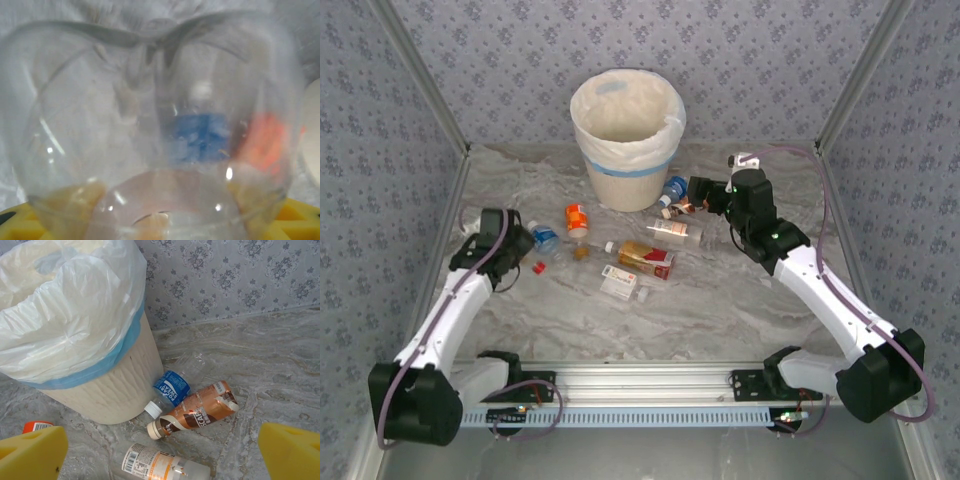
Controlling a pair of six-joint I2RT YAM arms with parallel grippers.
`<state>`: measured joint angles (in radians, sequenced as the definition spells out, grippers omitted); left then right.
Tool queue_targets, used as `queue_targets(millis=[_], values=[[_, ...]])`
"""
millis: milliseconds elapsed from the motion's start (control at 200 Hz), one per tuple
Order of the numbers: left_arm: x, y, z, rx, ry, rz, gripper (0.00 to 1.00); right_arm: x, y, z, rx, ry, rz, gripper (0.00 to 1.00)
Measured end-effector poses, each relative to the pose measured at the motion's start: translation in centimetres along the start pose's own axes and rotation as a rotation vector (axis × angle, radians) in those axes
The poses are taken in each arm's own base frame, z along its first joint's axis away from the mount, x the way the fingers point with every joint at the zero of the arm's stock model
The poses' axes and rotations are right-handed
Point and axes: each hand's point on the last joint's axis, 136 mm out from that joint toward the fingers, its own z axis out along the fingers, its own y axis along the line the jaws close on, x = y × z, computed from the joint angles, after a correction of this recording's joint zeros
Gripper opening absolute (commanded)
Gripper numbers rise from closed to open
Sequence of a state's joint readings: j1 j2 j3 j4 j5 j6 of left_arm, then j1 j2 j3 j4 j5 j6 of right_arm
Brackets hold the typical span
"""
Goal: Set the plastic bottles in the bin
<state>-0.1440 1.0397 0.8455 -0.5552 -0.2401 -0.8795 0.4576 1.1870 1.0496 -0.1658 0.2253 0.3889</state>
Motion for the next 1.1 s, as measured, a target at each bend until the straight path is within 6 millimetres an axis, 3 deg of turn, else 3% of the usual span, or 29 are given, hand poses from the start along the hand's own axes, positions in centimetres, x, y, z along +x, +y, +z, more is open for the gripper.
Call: queue_targets(millis=[210, 410, 595, 830, 1099], values=[[-6.8, -6.2, -6.2, 0.189, -0.171, 0.046, 0.33, -0.2, 0.0, -0.2, -0.003, -0.006, 0.021, 1.0], [-9.3, -12.9, -9.4, 0.354, -0.241, 0.128, 0.33, -0.8, 0.2, -0.7, -0.011, -0.025, 0.044, 1.0], [-10.2, -19.2, -8.8, 0.441, -0.253, 0.214, 0.33, -1.4, 0.2, -1.4, -0.021, -0.047, 0.053, 1.0], [-10.7, -23.9, -5.8, 0.496, -0.269, 0.248, 0.35, -1.7, -0.2, -2.3, -0.009, -0.069, 0.058, 1.0], [-11.4, -32.2, -6.1, 0.793, -0.259, 0.255, 0.35, -1.5, -0.4, -2.4, -0.003, -0.063, 0.056, 1.0]])
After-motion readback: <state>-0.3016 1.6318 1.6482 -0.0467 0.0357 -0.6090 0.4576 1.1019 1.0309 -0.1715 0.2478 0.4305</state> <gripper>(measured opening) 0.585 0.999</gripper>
